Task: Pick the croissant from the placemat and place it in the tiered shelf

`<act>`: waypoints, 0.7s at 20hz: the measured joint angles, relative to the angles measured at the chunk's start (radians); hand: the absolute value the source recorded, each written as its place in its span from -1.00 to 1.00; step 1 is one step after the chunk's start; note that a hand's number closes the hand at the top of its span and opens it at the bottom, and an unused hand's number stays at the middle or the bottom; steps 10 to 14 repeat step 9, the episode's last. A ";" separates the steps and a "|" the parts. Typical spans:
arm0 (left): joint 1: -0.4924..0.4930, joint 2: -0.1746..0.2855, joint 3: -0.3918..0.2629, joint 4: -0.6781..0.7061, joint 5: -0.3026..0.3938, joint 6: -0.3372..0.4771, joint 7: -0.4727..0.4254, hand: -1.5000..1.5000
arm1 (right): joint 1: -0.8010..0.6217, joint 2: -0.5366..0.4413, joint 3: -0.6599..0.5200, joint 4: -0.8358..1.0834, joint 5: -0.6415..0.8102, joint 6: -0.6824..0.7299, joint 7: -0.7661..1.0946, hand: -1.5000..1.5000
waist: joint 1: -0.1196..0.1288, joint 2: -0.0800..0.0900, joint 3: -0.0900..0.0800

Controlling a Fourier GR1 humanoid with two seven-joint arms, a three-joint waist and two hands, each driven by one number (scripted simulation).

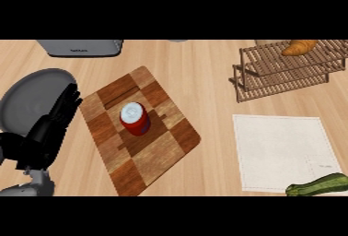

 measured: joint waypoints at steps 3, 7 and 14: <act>-0.002 0.007 0.016 0.010 0.010 -0.004 -0.008 0.00 | -0.021 -0.054 -0.107 0.019 -0.076 0.031 0.055 -1.00 | -0.004 0.001 0.000; -0.010 0.010 0.023 0.010 0.013 -0.002 -0.001 0.00 | -0.013 -0.171 -0.229 0.050 -0.173 0.128 0.088 -1.00 | -0.012 0.001 0.001; -0.014 0.013 0.025 0.013 0.014 -0.005 0.003 0.00 | 0.007 -0.230 -0.281 0.065 -0.220 0.183 0.087 -1.00 | -0.012 0.002 0.001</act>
